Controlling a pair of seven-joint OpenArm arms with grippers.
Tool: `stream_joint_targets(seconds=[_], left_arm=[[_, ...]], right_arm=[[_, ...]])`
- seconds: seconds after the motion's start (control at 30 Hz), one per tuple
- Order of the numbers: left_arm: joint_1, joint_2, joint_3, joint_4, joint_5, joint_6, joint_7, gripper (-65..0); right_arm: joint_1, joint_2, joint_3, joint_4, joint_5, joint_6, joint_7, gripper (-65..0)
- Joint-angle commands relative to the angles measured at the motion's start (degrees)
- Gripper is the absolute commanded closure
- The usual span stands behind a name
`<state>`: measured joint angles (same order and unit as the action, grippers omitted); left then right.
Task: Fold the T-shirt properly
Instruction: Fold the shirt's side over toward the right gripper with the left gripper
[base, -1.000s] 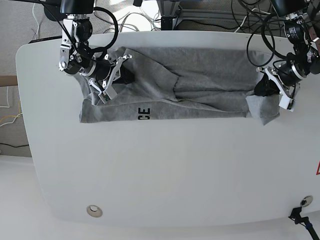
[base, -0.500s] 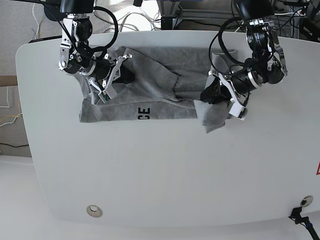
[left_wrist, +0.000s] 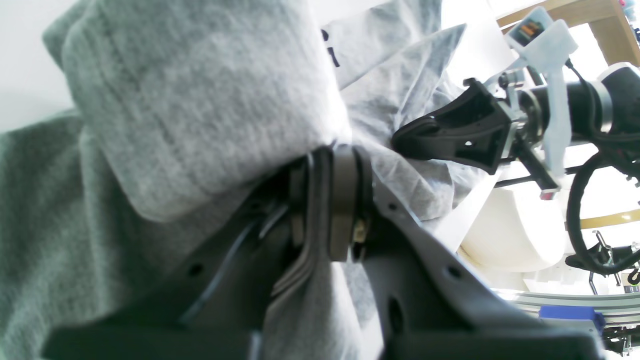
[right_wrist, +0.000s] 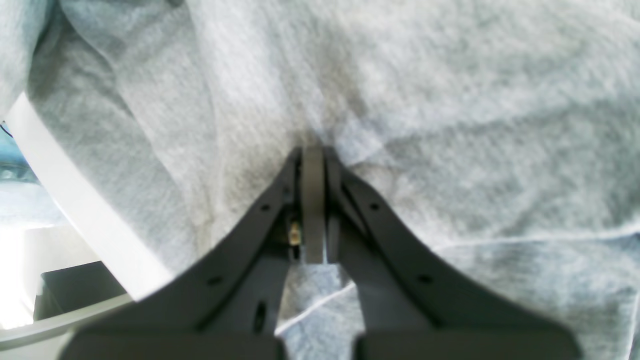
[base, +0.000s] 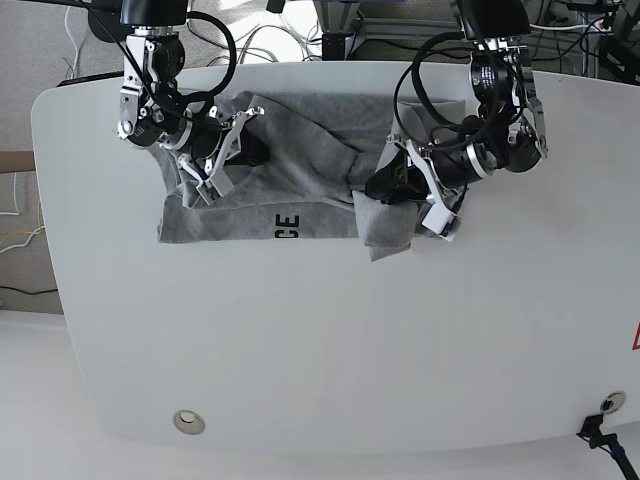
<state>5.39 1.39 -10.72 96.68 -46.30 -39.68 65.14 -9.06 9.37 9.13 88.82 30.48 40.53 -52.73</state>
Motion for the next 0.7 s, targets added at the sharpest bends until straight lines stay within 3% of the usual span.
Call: stream_joint_targets(seconds=[0.0, 0.13, 0.17, 0.3, 0.37, 0.53, 0.67], left_arm=[[-0.86, 0.24, 0.13, 0.85, -1.56, -0.32, -1.19, 0.0], [-0.95, 0.24, 0.22, 0.85, -1.56, -0.32, -1.19, 0.0], [-0.95, 0.24, 0.39, 0.85, -1.56, -0.32, -1.19, -4.4], [-0.95, 0.24, 1.97, 0.85, -1.74, -0.32, -1.19, -37.3], [-2.35, 0.33, 3.29, 0.85, -1.92, -0.32, -1.19, -46.6], [-6.49, 0.15, 15.07, 1.65, -4.20, -0.32, -1.19, -46.9], [-7.54, -1.43, 13.14, 3.23, -3.32, -0.32, -1.19, -46.9]], right_arm=[[-0.22, 0.35, -0.03, 0.02, -2.74, -0.53, -3.14, 0.0], [-0.22, 0.35, -0.03, 0.02, -2.74, -0.53, -3.14, 0.0], [-0.13, 0.35, -0.03, 0.02, -2.74, -0.53, -3.14, 0.0], [-0.13, 0.35, -0.03, 0.02, -2.74, -0.53, -3.14, 0.0], [-0.13, 0.35, -0.03, 0.02, -2.74, -0.53, -3.14, 0.0], [-0.22, 0.35, -0.03, 0.02, -2.74, -0.53, -3.14, 0.0], [-0.13, 0.35, -0.03, 0.02, -2.74, -0.53, -3.14, 0.0]])
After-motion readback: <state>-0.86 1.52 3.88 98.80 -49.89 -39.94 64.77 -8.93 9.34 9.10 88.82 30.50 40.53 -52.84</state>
